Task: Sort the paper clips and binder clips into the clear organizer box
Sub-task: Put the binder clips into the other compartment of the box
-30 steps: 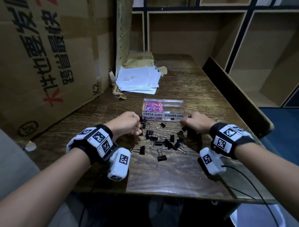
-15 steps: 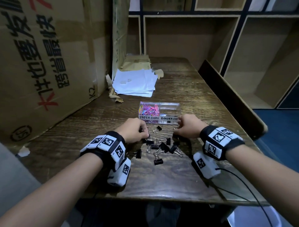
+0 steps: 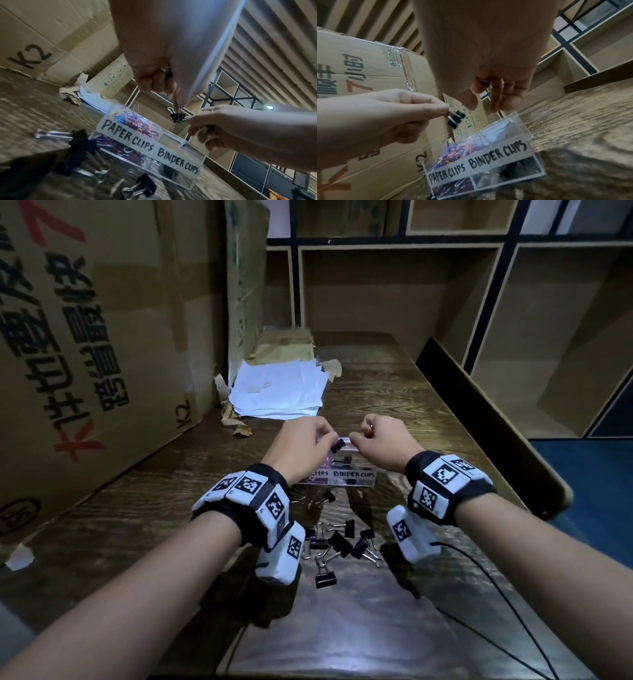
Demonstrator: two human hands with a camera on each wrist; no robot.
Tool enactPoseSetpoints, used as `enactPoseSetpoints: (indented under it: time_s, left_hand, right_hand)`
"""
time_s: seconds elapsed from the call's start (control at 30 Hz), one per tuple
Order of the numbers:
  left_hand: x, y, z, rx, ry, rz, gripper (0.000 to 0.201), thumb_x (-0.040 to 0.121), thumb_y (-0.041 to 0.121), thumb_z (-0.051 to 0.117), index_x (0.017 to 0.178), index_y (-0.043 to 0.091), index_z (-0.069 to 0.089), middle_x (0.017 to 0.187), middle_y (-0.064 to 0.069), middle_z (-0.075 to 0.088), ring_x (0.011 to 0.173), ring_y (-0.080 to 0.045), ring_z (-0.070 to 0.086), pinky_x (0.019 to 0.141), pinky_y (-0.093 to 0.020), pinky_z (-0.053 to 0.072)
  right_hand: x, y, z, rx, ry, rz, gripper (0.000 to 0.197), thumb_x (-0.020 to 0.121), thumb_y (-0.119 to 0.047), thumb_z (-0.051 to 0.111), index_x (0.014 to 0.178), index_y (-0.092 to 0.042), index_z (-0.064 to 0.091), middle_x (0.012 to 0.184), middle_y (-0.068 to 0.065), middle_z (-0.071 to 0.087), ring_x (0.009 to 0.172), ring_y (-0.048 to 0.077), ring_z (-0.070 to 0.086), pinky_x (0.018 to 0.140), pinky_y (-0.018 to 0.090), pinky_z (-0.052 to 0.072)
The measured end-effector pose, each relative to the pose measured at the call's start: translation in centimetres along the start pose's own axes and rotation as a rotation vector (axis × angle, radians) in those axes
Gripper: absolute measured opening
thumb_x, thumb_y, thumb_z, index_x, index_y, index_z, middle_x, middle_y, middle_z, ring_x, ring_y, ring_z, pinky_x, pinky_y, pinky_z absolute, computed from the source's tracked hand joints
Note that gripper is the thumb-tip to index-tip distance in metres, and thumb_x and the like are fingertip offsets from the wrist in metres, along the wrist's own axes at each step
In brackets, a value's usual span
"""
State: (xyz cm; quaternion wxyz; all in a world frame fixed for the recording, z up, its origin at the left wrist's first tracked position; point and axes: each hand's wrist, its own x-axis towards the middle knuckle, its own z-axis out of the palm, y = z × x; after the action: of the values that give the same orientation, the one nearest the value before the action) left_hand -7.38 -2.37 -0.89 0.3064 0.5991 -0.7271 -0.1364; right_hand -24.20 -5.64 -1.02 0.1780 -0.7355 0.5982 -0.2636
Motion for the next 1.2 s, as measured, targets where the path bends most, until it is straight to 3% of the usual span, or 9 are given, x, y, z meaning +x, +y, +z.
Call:
enactPoseSetpoints:
  time_s: [0.2, 0.43, 0.57, 0.7, 0.77, 0.87, 1.0, 1.1, 1.2]
  left_hand:
    - [1.4, 0.6, 2.2, 0.023, -0.059, -0.087, 0.020, 0.092, 0.031, 0.049, 0.095, 0.027, 0.068, 0.078, 0.005, 0.070, 0.083, -0.018, 0.067, 0.095, -0.048, 0.051]
    - [1.4, 1.5, 1.3, -0.075, -0.175, -0.176, 0.042, 0.086, 0.035, 0.041, 0.124, 0.021, 0.055, 0.120, -0.010, 0.063, 0.106, -0.026, 0.062, 0.100, -0.050, 0.047]
    - [1.1, 1.5, 1.6, -0.018, -0.249, -0.133, 0.049, 0.097, 0.031, 0.048, 0.142, 0.014, 0.043, 0.140, -0.015, 0.047, 0.115, -0.026, 0.057, 0.099, -0.041, 0.049]
    - [-0.5, 1.3, 0.7, 0.003, -0.183, -0.054, 0.028, 0.094, 0.023, 0.052, 0.120, 0.018, 0.063, 0.117, -0.005, 0.062, 0.102, -0.018, 0.061, 0.093, -0.037, 0.052]
    - [-1.8, 1.5, -0.6, 0.024, -0.213, -0.004, 0.018, 0.092, 0.019, 0.053, 0.103, 0.017, 0.068, 0.101, -0.001, 0.068, 0.091, -0.016, 0.064, 0.080, -0.030, 0.054]
    - [-4.1, 1.4, -2.8, 0.259, -0.500, 0.029, 0.015, 0.089, 0.027, 0.062, 0.095, 0.016, 0.071, 0.091, 0.001, 0.071, 0.080, -0.012, 0.063, 0.061, -0.018, 0.044]
    - [-6.7, -0.3, -3.9, 0.390, -0.881, -0.129, 0.052, 0.062, 0.057, 0.083, 0.101, 0.026, 0.067, 0.096, 0.001, 0.072, 0.087, -0.018, 0.065, 0.079, -0.037, 0.053]
    - [-8.6, -1.2, -3.4, 0.402, -0.842, -0.093, 0.049, 0.065, 0.043, 0.087, 0.105, 0.022, 0.067, 0.101, -0.001, 0.071, 0.089, -0.018, 0.063, 0.077, -0.033, 0.050]
    - [-9.7, -2.1, -3.1, 0.384, -0.745, -0.037, 0.035, 0.071, 0.032, 0.085, 0.099, 0.018, 0.069, 0.097, -0.002, 0.070, 0.086, -0.017, 0.063, 0.070, -0.028, 0.046]
  right_hand:
    - [1.1, 0.7, -0.2, -0.011, -0.147, 0.064, 0.003, 0.084, -0.016, 0.046, 0.085, -0.018, 0.049, 0.085, 0.002, 0.056, 0.081, 0.022, 0.051, 0.062, 0.031, 0.036]
    - [0.1, 0.7, 0.0, -0.041, -0.201, 0.006, 0.033, 0.082, -0.011, 0.052, 0.115, -0.017, 0.057, 0.116, 0.008, 0.053, 0.099, 0.022, 0.054, 0.076, 0.025, 0.041]
    - [-2.4, 0.5, -1.0, -0.026, -0.213, -0.049, 0.020, 0.083, -0.007, 0.053, 0.096, -0.021, 0.059, 0.095, -0.001, 0.059, 0.076, 0.013, 0.056, 0.056, 0.020, 0.042]
    - [-5.4, 0.1, -2.1, -0.160, -0.521, -0.061, 0.010, 0.084, -0.021, 0.065, 0.091, -0.027, 0.063, 0.094, -0.002, 0.065, 0.083, 0.015, 0.062, 0.076, 0.031, 0.056]
    - [-6.7, 0.2, -2.2, -0.215, -0.714, -0.039, 0.031, 0.076, -0.044, 0.076, 0.099, -0.028, 0.063, 0.101, 0.000, 0.067, 0.087, 0.015, 0.063, 0.084, 0.037, 0.056]
    - [-8.1, 0.5, -1.4, -0.318, -0.745, -0.063, 0.052, 0.061, -0.059, 0.081, 0.102, -0.033, 0.061, 0.105, -0.006, 0.066, 0.095, 0.015, 0.062, 0.089, 0.040, 0.054]
    - [-8.8, 0.8, -0.3, -0.352, -0.585, -0.111, 0.032, 0.073, -0.044, 0.079, 0.097, -0.028, 0.066, 0.093, -0.010, 0.064, 0.085, 0.011, 0.059, 0.072, 0.029, 0.051]
    - [-8.9, 0.6, 0.1, -0.322, -0.536, -0.092, 0.024, 0.074, -0.037, 0.076, 0.091, -0.021, 0.067, 0.079, -0.010, 0.062, 0.069, 0.004, 0.056, 0.054, 0.019, 0.041]
    - [-8.9, 0.7, 0.4, -0.297, -0.496, -0.080, 0.025, 0.073, -0.033, 0.076, 0.089, -0.017, 0.065, 0.080, -0.006, 0.064, 0.068, 0.007, 0.057, 0.055, 0.021, 0.046]
